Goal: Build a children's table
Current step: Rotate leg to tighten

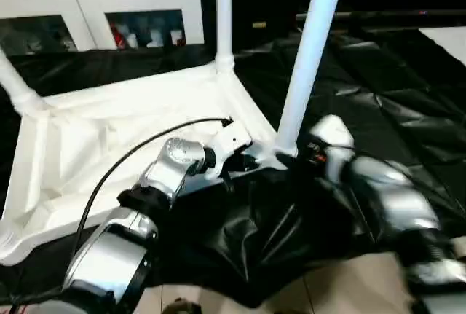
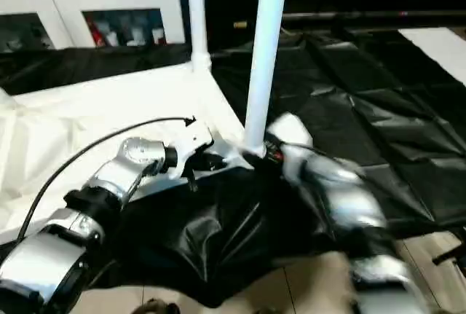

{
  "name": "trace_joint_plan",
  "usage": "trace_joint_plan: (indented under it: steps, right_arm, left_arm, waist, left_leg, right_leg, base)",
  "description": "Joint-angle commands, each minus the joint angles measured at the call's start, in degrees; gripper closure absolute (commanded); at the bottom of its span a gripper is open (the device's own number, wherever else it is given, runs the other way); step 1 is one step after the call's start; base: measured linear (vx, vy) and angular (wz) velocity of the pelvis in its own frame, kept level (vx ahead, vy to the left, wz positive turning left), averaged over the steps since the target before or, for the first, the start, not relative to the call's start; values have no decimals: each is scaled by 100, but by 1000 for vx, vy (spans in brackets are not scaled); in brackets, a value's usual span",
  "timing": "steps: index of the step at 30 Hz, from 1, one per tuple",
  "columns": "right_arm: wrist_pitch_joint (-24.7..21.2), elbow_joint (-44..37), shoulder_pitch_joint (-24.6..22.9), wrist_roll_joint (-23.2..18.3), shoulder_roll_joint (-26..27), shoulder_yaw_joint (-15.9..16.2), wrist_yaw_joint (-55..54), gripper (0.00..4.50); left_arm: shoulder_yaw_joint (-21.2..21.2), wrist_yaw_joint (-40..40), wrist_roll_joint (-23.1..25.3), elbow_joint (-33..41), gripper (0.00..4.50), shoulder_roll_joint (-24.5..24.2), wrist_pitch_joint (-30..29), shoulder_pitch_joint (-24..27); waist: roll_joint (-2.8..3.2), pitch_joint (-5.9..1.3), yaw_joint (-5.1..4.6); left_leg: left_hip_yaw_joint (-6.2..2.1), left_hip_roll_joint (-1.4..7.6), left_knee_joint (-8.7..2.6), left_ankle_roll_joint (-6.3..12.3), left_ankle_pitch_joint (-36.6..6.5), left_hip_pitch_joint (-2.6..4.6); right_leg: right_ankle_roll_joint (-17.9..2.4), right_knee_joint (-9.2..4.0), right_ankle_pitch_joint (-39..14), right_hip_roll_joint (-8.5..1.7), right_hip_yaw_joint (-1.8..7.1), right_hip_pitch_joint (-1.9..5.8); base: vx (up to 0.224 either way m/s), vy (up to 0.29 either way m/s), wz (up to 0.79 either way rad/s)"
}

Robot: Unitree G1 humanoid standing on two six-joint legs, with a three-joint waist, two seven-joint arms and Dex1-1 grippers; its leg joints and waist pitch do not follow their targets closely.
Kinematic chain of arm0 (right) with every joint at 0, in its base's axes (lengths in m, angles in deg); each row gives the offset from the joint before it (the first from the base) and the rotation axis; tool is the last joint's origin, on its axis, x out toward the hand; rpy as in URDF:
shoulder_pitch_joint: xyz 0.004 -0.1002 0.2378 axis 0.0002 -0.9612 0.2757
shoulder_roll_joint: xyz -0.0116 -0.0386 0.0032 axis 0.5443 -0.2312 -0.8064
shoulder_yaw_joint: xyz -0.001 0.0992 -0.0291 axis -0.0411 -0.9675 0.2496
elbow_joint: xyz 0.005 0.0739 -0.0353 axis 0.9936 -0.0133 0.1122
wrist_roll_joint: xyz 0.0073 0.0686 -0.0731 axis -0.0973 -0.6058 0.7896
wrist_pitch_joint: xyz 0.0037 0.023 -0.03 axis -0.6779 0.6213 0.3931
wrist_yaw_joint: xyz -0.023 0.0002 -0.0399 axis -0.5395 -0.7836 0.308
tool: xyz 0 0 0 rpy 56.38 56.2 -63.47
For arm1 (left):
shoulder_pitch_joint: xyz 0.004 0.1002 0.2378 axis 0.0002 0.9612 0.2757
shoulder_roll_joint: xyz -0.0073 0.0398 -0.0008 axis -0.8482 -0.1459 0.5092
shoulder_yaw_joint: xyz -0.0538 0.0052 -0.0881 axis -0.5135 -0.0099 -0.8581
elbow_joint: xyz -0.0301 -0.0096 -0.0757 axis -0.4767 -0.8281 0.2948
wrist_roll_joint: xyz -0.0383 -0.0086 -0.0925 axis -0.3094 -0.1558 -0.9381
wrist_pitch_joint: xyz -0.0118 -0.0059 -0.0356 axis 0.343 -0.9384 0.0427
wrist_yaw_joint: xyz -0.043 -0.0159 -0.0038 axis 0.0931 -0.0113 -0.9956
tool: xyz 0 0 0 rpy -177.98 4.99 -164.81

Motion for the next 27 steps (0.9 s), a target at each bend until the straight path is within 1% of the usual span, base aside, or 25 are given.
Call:
trace_joint_plan:
  steps: [1, 3, 4, 5, 6, 9, 10, 11, 13, 14, 17, 20, 21, 24, 25, 26, 27]
  right_arm:
    - [-29, -213, -11, -138, -135, -121, 173, 110]
    - [-83, -297, -44, -192, -212, -170, 241, 110]
    - [-104, -400, -80, -258, -286, -201, 337, 110]
    - [-101, -447, -96, -279, -318, -193, 360, 110]
    - [-97, -472, -105, -293, -337, -184, 371, 110]
    - [-85, -477, -74, -323, -348, -191, 381, 110]
    - [-92, -486, -45, -345, -324, -181, 407, 110]
    - [-93, -491, -37, -349, -317, -173, 418, 110]
    - [-121, -544, -23, -341, -268, -75, 509, 110]
    - [-122, -601, -43, -343, -244, 25, 567, 110]
    - [-143, -593, -25, -331, -191, 103, 592, 110]
    - [-145, -559, 1, -296, -136, 177, 621, 110]
    - [-131, -572, 0, -252, -128, 257, 679, 110]
    - [-89, -570, -13, -214, -129, 264, 628, 110]
    - [-86, -527, -5, -231, -124, 256, 601, 110]
    - [-88, -517, -3, -237, -123, 257, 599, 110]
    - [-69, -476, 14, -227, -115, 266, 584, 110]
  left_arm:
    - [37, -232, -76, 255, 450, -55, 172, 63]
    - [67, -368, -94, 333, 450, -83, 183, 113]
    - [96, -539, -130, 442, 450, -114, 177, 175]
    - [108, -593, -139, 479, 450, -127, 173, 194]
    - [115, -622, -143, 498, 450, -135, 170, 204]
    - [179, -789, -154, 588, 450, -181, 185, 256]
    - [211, -868, -161, 639, 450, -201, 187, 284]
    - [219, -889, -163, 654, 450, -206, 185, 292]
    - [254, -961, -140, 721, 450, -229, 186, 322]
    - [260, -989, -124, 754, 450, -237, 171, 333]
    - [270, -1014, -115, 757, 450, -248, 168, 324]
    - [282, -1037, -113, 775, 450, -255, 161, 330]
    - [297, -1048, -110, 808, 450, -262, 153, 343]
    - [309, -1067, -109, 865, 450, -277, 128, 369]
    - [311, -1084, -115, 892, 450, -286, 117, 385]
    - [312, -1088, -117, 896, 450, -288, 115, 388]
    - [315, -1094, -117, 901, 450, -292, 118, 394]
  waist:
    - [-122, -431, 17]
    - [-126, -428, 8]
    - [-134, -427, 18]
    - [-157, -428, 23]
    - [-136, -430, 37]
    - [-124, -426, 50]
    - [-127, -425, 58]
    - [-117, -424, 58]
    - [-119, -426, 59]
    - [-116, -424, 64]
    - [-99, -427, 72]
    - [-98, -428, 100]
    - [-104, -433, 113]
    - [-120, -430, 137]
    - [-92, -430, 146]
    - [-98, -429, 142]
    - [-81, -429, 144]
  left_leg:
    - [-107, 162, -332, 488, -1187, 153]
    - [-102, 158, -327, 515, -1146, 146]
    - [-105, 172, -331, 530, -1169, 160]
    - [-99, 177, -331, 544, -1131, 157]
    - [-102, 182, -331, 539, -1122, 166]
    - [-99, 188, -334, 517, -1162, 177]
    - [-101, 189, -338, 497, -1172, 176]
    - [-105, 192, -344, 477, -1191, 173]
    - [-104, 189, -344, 471, -1190, 173]
    - [-102, 187, -341, 467, -1210, 173]
    - [-107, 191, -348, 441, -1228, 178]
    - [-107, 199, -353, 410, -1219, 184]
    - [-105, 198, -349, 404, -1213, 186]
    - [-102, 196, -349, 399, -1187, 184]
    - [-109, 202, -354, 386, -1162, 186]
    - [-105, 199, -354, 385, -1173, 183]
    - [-107, 196, -353, 377, -1183, 183]
  right_leg:
    - [-1305, -480, -1255, -378, 216, 285]
    - [-1309, -480, -1259, -370, 216, 275]
    - [-1299, -483, -1318, -377, 217, 274]
    - [-1295, -479, -1313, -373, 219, 266]
    - [-1301, -470, -1302, -371, 220, 252]
    - [-1317, -478, -1339, -376, 221, 237]
    - [-1321, -472, -1331, -374, 221, 237]
    - [-1324, -469, -1316, -377, 221, 241]
    - [-1321, -467, -1300, -375, 221, 241]
    - [-1315, -471, -1321, -377, 221, 241]
    - [-1303, -471, -1334, -377, 221, 235]
    - [-1309, -463, -1293, -377, 225, 233]
    - [-1311, -458, -1258, -379, 227, 233]
    - [-1292, -456, -1268, -386, 231, 236]
    - [-1284, -450, -1260, -385, 231, 232]
    - [-1280, -457, -1260, -383, 231, 233]
    - [-1278, -458, -1269, -384, 232, 232]
  base:
    - [0, 0, 0]
    - [0, 0, 0]
    - [0, 0, 0]
    - [0, 0, 0]
    - [0, 0, 0]
    - [0, 0, 0]
    - [0, 0, 0]
    - [0, 0, 0]
    - [0, 0, 0]
    - [0, 0, 0]
    - [0, 0, 0]
    - [0, 0, 0]
    - [0, 0, 0]
    - [0, 0, 0]
    - [0, 0, 0]
    - [0, 0, 0]
    - [0, 0, 0]
